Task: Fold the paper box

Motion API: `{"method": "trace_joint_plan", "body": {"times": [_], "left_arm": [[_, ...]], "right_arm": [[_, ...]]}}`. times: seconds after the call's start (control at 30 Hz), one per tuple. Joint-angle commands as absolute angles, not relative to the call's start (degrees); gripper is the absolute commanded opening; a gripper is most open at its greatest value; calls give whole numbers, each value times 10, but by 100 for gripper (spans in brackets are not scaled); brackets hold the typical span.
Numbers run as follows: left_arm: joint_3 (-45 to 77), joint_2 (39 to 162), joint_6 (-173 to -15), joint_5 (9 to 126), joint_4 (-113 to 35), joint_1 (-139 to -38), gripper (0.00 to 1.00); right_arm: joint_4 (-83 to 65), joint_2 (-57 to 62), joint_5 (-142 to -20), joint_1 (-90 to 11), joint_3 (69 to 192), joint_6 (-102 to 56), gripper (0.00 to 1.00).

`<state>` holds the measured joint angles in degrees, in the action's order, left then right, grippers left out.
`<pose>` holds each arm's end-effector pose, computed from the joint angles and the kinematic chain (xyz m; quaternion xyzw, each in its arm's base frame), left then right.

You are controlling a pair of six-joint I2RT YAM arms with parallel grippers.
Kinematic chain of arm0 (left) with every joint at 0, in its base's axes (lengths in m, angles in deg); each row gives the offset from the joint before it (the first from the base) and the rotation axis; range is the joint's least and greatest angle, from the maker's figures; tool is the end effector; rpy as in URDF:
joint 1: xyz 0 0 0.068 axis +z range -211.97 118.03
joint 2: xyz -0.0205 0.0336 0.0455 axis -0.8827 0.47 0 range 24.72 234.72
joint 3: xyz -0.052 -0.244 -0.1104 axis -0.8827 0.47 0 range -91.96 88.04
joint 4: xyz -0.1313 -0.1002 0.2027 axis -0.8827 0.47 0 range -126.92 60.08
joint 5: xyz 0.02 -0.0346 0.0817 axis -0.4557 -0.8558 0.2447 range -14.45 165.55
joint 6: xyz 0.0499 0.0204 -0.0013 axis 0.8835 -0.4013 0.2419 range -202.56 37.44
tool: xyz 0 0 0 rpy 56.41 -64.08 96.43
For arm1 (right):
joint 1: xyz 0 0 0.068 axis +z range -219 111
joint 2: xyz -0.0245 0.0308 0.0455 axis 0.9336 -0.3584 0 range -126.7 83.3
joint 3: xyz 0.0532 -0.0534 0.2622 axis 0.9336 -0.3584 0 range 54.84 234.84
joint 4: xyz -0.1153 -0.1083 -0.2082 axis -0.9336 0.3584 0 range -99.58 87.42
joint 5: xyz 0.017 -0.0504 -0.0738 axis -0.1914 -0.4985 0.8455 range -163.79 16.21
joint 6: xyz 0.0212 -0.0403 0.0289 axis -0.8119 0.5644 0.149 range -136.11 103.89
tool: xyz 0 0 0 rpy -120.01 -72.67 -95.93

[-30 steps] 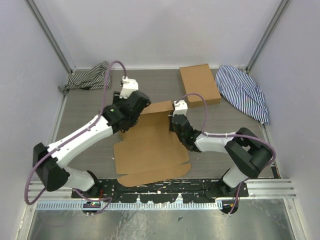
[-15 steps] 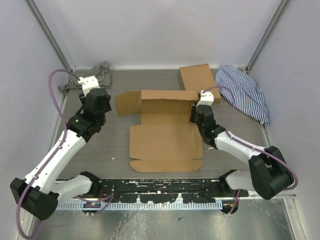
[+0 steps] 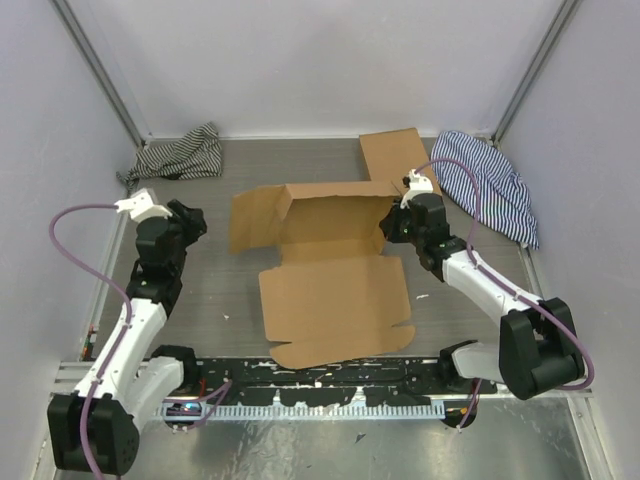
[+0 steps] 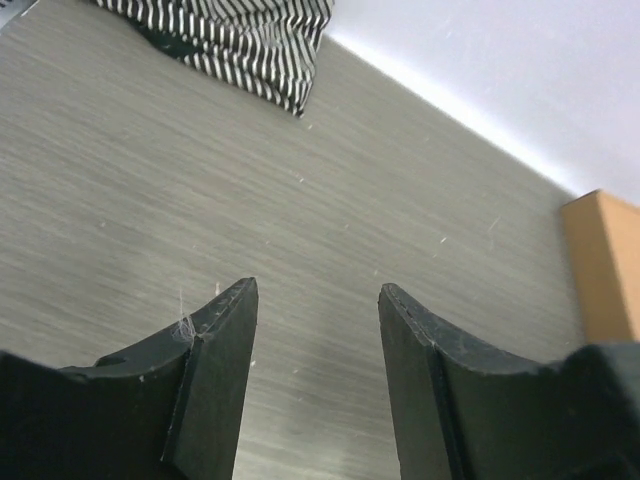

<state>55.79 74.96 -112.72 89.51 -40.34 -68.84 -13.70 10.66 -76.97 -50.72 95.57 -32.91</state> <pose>0.2074 -0.0163 0.2705 -0.2312 0.7541 -0.1017 0.6063 0.2633 0.0891 0.2358 -0.0254 0.8557 0.1782 0.4852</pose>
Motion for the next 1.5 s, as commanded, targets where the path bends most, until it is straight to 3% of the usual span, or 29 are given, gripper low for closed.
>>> {"method": "trace_joint_plan", "body": {"times": [0.0,0.27,0.6,0.8,1.03,1.47], "left_arm": [[598,723,-1177,814,-573,-654,59],[636,776,-1231,590,-723,-650,59],[637,692,-1244,412,-642,-650,59],[651,657,-1263,378,-618,-658,61],[648,697,-1257,376,-626,-704,62],[614,684,-1201,478,-537,-813,62]], "right_arm": [[-127,119,-855,-515,988,-324,7],[-121,117,-881,-517,995,-319,7],[-109,95,-867,-518,1017,-320,7],[-119,74,-877,-519,1027,-327,7],[-123,74,-883,-518,1027,-330,7],[-121,67,-876,-519,1029,-335,8]]}}
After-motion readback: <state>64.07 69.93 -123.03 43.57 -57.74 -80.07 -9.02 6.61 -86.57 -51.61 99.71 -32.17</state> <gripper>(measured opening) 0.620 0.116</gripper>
